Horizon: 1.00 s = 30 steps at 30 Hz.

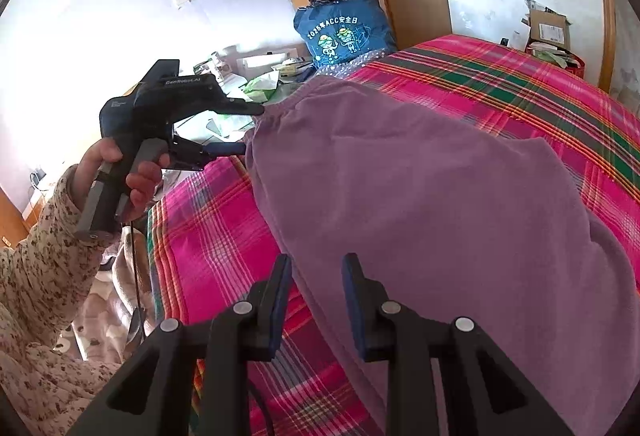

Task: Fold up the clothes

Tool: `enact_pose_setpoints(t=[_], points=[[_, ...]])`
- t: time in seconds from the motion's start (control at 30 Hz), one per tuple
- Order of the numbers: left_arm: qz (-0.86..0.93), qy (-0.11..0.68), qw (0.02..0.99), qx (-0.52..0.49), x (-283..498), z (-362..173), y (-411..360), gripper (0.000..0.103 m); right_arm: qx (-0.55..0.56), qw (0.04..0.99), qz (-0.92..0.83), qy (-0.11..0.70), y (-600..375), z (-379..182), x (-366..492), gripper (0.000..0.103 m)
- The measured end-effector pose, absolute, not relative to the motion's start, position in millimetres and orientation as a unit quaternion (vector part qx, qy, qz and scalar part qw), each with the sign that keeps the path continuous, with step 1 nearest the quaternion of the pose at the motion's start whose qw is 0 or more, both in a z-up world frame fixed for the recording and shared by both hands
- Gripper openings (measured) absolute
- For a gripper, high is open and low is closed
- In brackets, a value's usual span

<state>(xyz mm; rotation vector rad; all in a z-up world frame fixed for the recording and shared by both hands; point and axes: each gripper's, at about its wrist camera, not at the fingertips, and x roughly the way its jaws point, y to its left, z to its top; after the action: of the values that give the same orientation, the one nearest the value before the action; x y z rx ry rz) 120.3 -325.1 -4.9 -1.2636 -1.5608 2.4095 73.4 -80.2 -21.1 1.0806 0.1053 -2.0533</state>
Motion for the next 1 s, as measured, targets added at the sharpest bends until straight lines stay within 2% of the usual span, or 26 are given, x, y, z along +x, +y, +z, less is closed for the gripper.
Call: enact_pose_setpoints(t=[0.2,0.23,0.33,0.37,0.77,1.0], points=[[0.764,-0.507,0.008,-0.399,119,-6,-327,0.067,0.415,0.402,-0.814,0.064,-103,-12,69,0.029],[0.762,-0.511,0.011,-0.398,119,-7,-328,0.067,0.411,0.406,-0.813,0.073,-112,-10,69,0.031],[0.761,-0.512,0.022,-0.398,119,-7,-329,0.067,0.386,0.412,-0.821,0.09,-142,-4,65,0.052],[0.762,-0.51,0.026,-0.398,119,-6,-329,0.067,0.38,0.407,-0.825,0.093,-153,-3,62,0.054],[0.764,-0.51,0.059,-0.391,112,1,-332,0.067,0.395,0.409,-0.806,0.166,-224,-20,43,0.055],[0.759,-0.517,0.089,-0.385,109,3,-338,0.067,0.33,0.362,-0.821,0.294,-261,-28,61,0.055]])
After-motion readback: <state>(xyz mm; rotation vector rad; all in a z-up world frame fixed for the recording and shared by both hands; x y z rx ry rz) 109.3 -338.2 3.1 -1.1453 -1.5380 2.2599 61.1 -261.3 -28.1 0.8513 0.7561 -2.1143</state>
